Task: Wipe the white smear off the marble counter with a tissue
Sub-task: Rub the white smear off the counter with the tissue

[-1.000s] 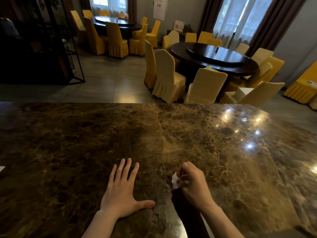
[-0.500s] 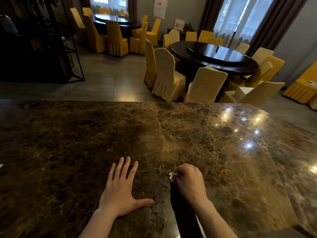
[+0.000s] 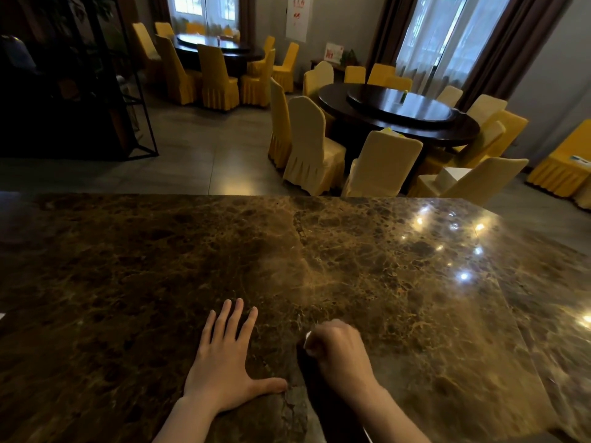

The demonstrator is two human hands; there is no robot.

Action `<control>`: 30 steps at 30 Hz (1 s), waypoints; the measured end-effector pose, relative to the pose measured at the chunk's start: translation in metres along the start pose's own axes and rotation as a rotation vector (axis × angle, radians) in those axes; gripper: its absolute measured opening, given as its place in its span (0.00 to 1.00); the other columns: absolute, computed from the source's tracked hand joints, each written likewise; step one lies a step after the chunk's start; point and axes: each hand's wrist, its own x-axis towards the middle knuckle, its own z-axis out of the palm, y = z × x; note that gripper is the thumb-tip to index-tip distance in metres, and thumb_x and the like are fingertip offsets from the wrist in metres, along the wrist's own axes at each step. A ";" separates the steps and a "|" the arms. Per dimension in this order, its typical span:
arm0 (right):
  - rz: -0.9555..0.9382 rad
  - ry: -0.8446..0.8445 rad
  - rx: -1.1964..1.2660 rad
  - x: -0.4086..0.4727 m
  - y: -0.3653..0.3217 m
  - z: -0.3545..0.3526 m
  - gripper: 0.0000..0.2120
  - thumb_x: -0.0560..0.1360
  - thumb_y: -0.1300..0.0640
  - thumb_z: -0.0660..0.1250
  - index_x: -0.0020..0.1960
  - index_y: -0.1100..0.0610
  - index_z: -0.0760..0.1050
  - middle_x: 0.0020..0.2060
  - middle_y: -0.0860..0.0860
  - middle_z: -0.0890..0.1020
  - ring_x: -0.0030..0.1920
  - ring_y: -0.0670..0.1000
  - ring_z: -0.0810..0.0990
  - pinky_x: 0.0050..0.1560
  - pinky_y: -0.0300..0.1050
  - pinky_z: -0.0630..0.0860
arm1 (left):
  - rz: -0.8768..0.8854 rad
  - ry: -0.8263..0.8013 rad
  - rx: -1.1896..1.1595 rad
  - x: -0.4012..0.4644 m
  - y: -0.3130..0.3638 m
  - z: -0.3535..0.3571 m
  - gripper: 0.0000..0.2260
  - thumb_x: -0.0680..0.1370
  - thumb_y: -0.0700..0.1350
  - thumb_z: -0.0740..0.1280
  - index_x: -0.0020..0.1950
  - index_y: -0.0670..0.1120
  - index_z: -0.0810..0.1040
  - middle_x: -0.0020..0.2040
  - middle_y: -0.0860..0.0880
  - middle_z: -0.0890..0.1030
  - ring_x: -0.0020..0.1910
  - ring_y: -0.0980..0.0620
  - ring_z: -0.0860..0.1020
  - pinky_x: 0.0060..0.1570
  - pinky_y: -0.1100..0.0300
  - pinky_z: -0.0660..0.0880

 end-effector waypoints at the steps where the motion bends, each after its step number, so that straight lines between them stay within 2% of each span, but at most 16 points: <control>1: -0.040 -0.032 0.012 -0.004 0.002 0.000 0.08 0.69 0.63 0.71 0.39 0.49 0.81 0.37 0.43 0.83 0.43 0.43 0.79 0.44 0.45 0.78 | 0.004 0.003 -0.001 0.000 0.000 0.000 0.65 0.56 0.93 0.46 0.81 0.57 0.29 0.82 0.51 0.27 0.78 0.50 0.23 0.81 0.42 0.31; 4: 0.053 0.008 0.124 0.002 0.015 -0.012 0.10 0.68 0.65 0.72 0.38 0.49 0.81 0.35 0.42 0.84 0.40 0.40 0.82 0.42 0.41 0.80 | 0.002 0.006 -0.015 -0.001 0.000 0.000 0.65 0.57 0.93 0.47 0.81 0.57 0.29 0.82 0.52 0.27 0.78 0.50 0.23 0.79 0.43 0.29; 6: 0.249 0.138 0.352 0.005 0.023 -0.023 0.12 0.70 0.67 0.73 0.38 0.49 0.82 0.34 0.43 0.85 0.40 0.41 0.84 0.42 0.39 0.81 | 0.004 0.008 -0.014 -0.001 0.001 -0.001 0.65 0.57 0.92 0.47 0.81 0.57 0.29 0.82 0.52 0.27 0.78 0.50 0.23 0.79 0.43 0.29; 8: 0.409 0.234 0.625 0.004 0.031 -0.031 0.12 0.73 0.67 0.74 0.39 0.50 0.83 0.37 0.48 0.86 0.39 0.45 0.85 0.41 0.42 0.81 | 0.000 0.014 -0.007 0.000 0.000 -0.001 0.65 0.57 0.92 0.47 0.81 0.57 0.29 0.82 0.52 0.27 0.78 0.50 0.23 0.79 0.43 0.28; 11: 0.583 0.208 0.954 0.001 0.037 -0.035 0.11 0.75 0.70 0.71 0.45 0.54 0.82 0.39 0.59 0.85 0.38 0.51 0.83 0.39 0.43 0.80 | -0.001 0.009 -0.008 0.000 0.000 0.000 0.65 0.57 0.93 0.46 0.82 0.57 0.30 0.82 0.52 0.28 0.79 0.50 0.24 0.80 0.43 0.28; 14: 0.694 0.194 1.014 0.001 0.039 -0.035 0.07 0.74 0.69 0.72 0.49 0.60 0.82 0.40 0.59 0.83 0.38 0.53 0.81 0.40 0.45 0.78 | 0.000 0.008 0.003 0.000 0.000 0.000 0.65 0.57 0.93 0.46 0.82 0.57 0.30 0.82 0.52 0.27 0.78 0.50 0.23 0.80 0.43 0.29; 17: 0.652 0.173 0.784 0.000 0.035 -0.030 0.07 0.72 0.67 0.75 0.44 0.56 0.82 0.37 0.56 0.86 0.37 0.53 0.85 0.42 0.50 0.83 | 0.002 0.011 -0.001 0.000 -0.001 0.001 0.65 0.56 0.93 0.45 0.82 0.57 0.30 0.82 0.52 0.27 0.78 0.50 0.23 0.80 0.43 0.28; 20: 0.489 0.116 0.385 -0.004 0.026 -0.020 0.10 0.69 0.63 0.76 0.37 0.49 0.81 0.34 0.46 0.85 0.38 0.43 0.84 0.41 0.43 0.82 | 0.004 0.030 -0.018 0.000 -0.001 0.001 0.65 0.57 0.92 0.47 0.82 0.57 0.31 0.83 0.52 0.28 0.79 0.50 0.24 0.79 0.44 0.28; 22: 0.410 0.116 0.169 -0.006 0.022 -0.016 0.08 0.68 0.60 0.76 0.38 0.48 0.82 0.35 0.43 0.84 0.41 0.43 0.82 0.42 0.45 0.81 | 0.004 0.032 -0.017 0.000 -0.001 0.001 0.65 0.57 0.92 0.47 0.82 0.57 0.31 0.83 0.52 0.28 0.79 0.51 0.24 0.79 0.44 0.28; 24: 0.346 0.120 0.076 -0.006 0.020 -0.014 0.07 0.69 0.60 0.75 0.41 0.49 0.83 0.37 0.44 0.85 0.43 0.46 0.82 0.44 0.47 0.81 | 0.002 0.033 -0.011 0.000 -0.001 0.002 0.65 0.57 0.93 0.46 0.82 0.57 0.30 0.83 0.52 0.28 0.78 0.51 0.23 0.79 0.44 0.28; 28: 0.204 0.089 -0.055 -0.005 0.016 -0.014 0.05 0.73 0.60 0.71 0.41 0.52 0.84 0.39 0.45 0.83 0.42 0.48 0.81 0.40 0.42 0.75 | -0.002 0.044 -0.015 -0.001 0.000 0.001 0.65 0.57 0.93 0.46 0.83 0.57 0.32 0.83 0.52 0.29 0.79 0.50 0.24 0.79 0.44 0.27; 30: 0.136 0.035 -0.094 -0.005 0.017 -0.013 0.06 0.75 0.58 0.68 0.42 0.53 0.83 0.41 0.46 0.81 0.42 0.49 0.80 0.41 0.45 0.76 | 0.001 0.046 -0.008 -0.001 0.000 0.001 0.65 0.57 0.92 0.46 0.83 0.56 0.32 0.83 0.51 0.29 0.79 0.50 0.25 0.79 0.44 0.29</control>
